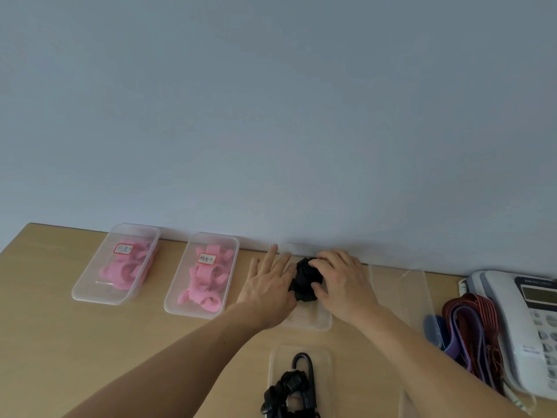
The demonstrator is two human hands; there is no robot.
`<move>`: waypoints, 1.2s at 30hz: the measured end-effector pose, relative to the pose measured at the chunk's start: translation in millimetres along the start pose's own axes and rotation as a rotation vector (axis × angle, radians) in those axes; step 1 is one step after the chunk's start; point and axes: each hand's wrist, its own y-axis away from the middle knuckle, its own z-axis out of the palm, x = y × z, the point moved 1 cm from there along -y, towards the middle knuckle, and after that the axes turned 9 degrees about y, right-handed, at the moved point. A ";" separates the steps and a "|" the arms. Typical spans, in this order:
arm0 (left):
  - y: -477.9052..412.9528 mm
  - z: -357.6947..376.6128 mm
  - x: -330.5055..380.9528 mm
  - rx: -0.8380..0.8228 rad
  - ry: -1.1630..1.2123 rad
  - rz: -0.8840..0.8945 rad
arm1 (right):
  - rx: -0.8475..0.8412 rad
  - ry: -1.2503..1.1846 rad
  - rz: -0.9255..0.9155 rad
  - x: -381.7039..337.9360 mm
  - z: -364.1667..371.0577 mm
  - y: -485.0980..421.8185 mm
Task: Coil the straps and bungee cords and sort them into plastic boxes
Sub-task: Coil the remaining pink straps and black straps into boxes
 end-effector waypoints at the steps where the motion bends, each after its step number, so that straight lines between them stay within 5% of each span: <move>1: 2.1 -5.8 -0.2 -0.003 0.004 -0.010 | -0.010 0.001 0.004 -2.2 -4.1 0.7; 10: 59.3 -53.7 -5.5 0.135 0.251 0.068 | 0.066 -0.050 0.104 -58.8 -50.5 40.9; 14: 98.7 -40.9 -13.0 0.077 0.307 0.130 | 0.121 -0.095 0.162 -93.3 -47.1 83.2; 26: 159.1 -1.6 -10.3 -0.163 0.398 0.080 | -0.305 -0.105 0.677 -123.4 13.3 168.0; 32: 165.7 4.0 3.3 -0.187 0.467 -0.039 | -0.374 -0.322 0.787 -111.2 32.6 163.2; 36: 169.3 3.4 12.7 -0.184 0.534 -0.118 | -0.365 -0.683 0.915 -104.9 32.3 161.2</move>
